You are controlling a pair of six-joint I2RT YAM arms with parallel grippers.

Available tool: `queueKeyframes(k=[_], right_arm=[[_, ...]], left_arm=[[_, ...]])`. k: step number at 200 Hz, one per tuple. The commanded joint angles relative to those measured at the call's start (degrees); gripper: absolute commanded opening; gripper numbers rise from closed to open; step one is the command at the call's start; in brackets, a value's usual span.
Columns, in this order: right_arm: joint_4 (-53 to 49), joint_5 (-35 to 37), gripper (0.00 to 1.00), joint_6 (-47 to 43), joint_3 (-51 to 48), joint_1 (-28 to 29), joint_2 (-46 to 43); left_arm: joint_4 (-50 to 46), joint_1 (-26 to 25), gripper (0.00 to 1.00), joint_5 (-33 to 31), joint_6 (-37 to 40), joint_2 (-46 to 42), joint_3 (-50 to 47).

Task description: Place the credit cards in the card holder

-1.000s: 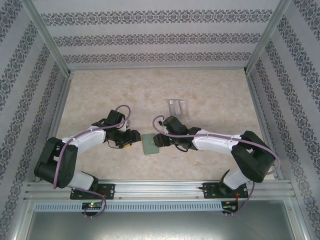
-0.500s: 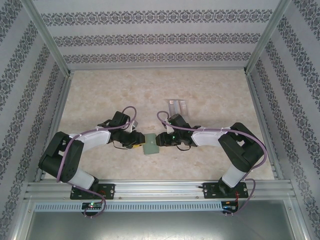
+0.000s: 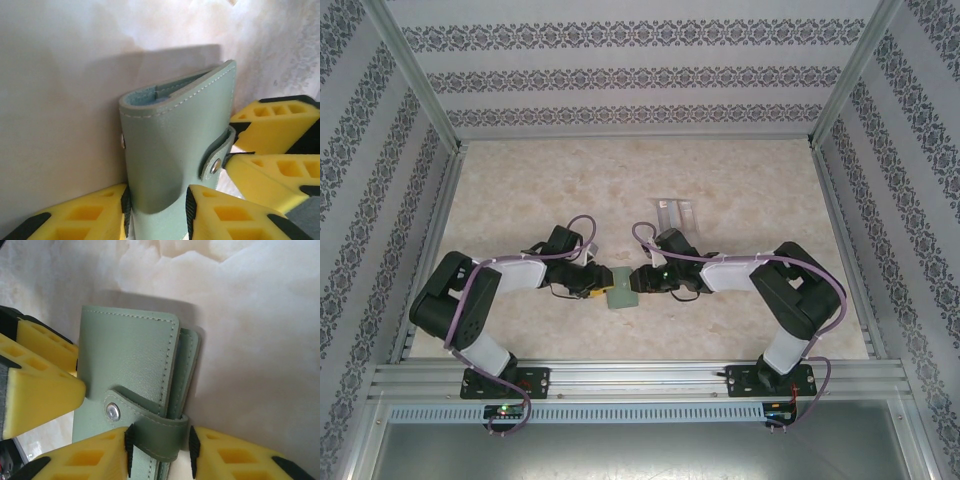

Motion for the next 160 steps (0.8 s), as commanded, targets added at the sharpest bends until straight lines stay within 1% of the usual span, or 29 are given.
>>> queueKeyframes(k=[1, 16, 32, 44, 55, 75, 96, 134, 147, 160], right_arm=[[1.23, -2.48, 0.33, 0.38, 1.17, 1.24, 3.19], [0.80, -2.96, 0.33, 0.73, 2.21, 1.21, 4.30], [-0.11, -3.23, 0.33, 0.79, 3.27, 1.50, 4.88], [-1.13, -2.49, 0.33, 0.32, 3.66, 1.79, 5.08], [-1.09, -2.24, 0.33, 0.45, 3.66, 1.73, 5.30], [-0.87, -2.61, 0.34, 0.67, 3.57, 1.90, 5.32], [-2.15, -1.07, 0.37, -0.56, 3.66, 2.39, 4.23], [-4.28, 3.93, 0.47, -1.94, 2.71, 2.48, -1.63], [-5.35, 5.69, 0.51, -2.76, 2.52, 2.54, -3.85], [-6.87, 7.39, 0.52, -3.53, 3.01, 2.63, -5.50]], left_arm=[[3.37, -0.68, 0.38, 3.13, -0.57, 1.97, 0.79], [4.70, -0.68, 0.38, 3.85, -0.91, 2.14, 0.49], [8.55, -0.77, 0.39, 5.47, -2.50, 2.47, -0.36], [10.36, -0.86, 0.35, 6.57, -3.32, 2.60, -0.67], [10.11, -0.86, 0.28, 6.17, -3.51, 1.97, -0.76], [8.44, -0.88, 0.12, 4.55, -2.97, -0.17, -0.41], [4.35, -0.86, 0.00, 3.48, -0.81, -1.49, 1.40], [0.95, -0.86, 0.00, -0.76, -0.98, -4.47, 1.78], [-1.11, -0.86, 0.00, -3.13, -1.30, -5.42, 2.14], [-1.57, -0.86, 0.00, -4.61, -1.91, -6.45, 1.68]])
